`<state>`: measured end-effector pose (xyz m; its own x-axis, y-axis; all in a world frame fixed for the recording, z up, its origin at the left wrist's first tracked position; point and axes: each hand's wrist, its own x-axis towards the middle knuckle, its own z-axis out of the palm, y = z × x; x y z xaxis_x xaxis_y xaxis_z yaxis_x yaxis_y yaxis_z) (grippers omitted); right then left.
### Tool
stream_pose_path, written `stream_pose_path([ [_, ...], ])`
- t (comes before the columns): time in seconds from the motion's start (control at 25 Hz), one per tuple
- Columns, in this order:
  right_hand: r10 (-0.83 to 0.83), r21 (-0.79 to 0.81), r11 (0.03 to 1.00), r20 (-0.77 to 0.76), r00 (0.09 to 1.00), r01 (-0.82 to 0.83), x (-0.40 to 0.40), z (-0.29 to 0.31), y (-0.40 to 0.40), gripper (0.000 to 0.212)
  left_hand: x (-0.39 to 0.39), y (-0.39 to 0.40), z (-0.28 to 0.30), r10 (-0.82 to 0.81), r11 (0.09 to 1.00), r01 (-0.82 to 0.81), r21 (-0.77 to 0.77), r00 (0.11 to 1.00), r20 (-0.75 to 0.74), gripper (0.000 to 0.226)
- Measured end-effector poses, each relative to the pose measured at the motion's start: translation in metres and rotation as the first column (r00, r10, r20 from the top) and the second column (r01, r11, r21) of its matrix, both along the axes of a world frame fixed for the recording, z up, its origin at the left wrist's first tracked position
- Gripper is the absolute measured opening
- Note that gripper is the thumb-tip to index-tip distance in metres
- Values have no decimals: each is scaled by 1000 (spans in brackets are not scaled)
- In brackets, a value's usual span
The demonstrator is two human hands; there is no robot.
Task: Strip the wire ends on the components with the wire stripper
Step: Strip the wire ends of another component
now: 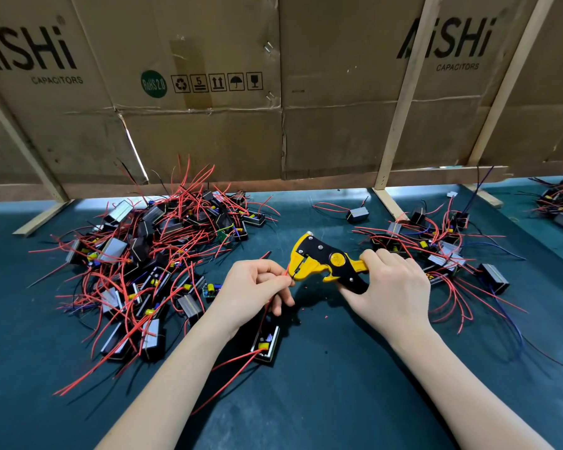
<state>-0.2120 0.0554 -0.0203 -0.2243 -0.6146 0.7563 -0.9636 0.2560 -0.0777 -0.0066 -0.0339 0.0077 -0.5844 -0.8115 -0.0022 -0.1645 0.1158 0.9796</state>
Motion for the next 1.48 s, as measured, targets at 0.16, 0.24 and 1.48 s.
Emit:
stream_pose_path([
  [0.16, 21, 54, 998, 60, 998, -25, 2, 1, 2, 51, 2, -1, 0, -32, 999, 32, -4, 999, 7, 12],
  [0.24, 22, 78, 997, 76, 997, -27, 1, 3, 3, 53, 2, -1, -1, -48, 999, 48, 4, 999, 10, 11],
  [1.48, 6, -11, 1000, 63, 998, -5, 1, -1, -1, 49, 0, 2, -1, -254, 964, 258, -60, 965, 71, 38],
])
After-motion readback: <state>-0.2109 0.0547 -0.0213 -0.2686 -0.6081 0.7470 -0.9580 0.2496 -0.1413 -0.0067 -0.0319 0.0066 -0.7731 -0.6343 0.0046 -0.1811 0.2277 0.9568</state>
